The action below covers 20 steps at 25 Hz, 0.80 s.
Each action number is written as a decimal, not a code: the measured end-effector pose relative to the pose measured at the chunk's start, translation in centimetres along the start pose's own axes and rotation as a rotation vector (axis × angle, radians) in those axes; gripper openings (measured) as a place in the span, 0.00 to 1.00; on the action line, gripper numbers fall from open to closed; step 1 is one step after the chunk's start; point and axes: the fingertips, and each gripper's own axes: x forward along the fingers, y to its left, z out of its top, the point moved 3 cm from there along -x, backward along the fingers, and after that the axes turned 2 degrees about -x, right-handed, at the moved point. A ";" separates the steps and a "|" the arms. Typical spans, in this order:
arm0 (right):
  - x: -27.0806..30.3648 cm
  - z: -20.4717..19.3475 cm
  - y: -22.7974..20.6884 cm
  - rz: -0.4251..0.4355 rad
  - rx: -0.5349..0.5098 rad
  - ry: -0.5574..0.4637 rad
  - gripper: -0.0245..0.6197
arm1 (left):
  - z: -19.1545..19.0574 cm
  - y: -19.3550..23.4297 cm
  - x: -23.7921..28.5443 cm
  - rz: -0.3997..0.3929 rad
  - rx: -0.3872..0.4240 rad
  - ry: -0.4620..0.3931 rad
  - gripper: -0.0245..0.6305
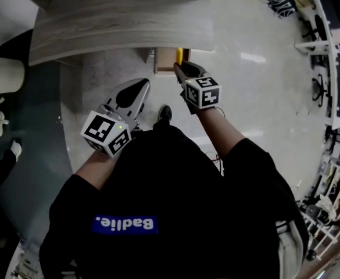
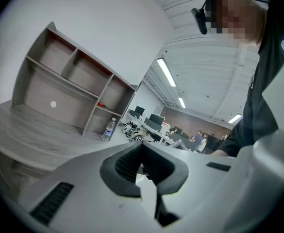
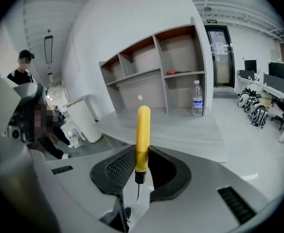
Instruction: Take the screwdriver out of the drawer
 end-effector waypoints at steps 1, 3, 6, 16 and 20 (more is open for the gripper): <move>-0.9 0.6 0.4 0.010 0.009 -0.022 0.19 | 0.1 -0.4 0.1 -0.011 0.006 0.004 0.03; -2.8 1.8 1.2 0.030 0.028 -0.062 0.19 | 0.2 -1.3 0.3 -0.031 0.014 0.012 0.03; -5.5 3.3 2.4 0.063 0.061 -0.114 0.19 | 0.3 -2.5 0.3 -0.057 0.028 0.014 0.03; -12.7 7.6 4.4 0.162 0.064 -0.264 0.19 | 1.1 -5.1 2.2 -0.109 0.073 0.022 0.03; -14.1 8.8 5.6 0.199 0.051 -0.315 0.19 | 1.5 -5.3 2.4 -0.119 0.089 0.023 0.03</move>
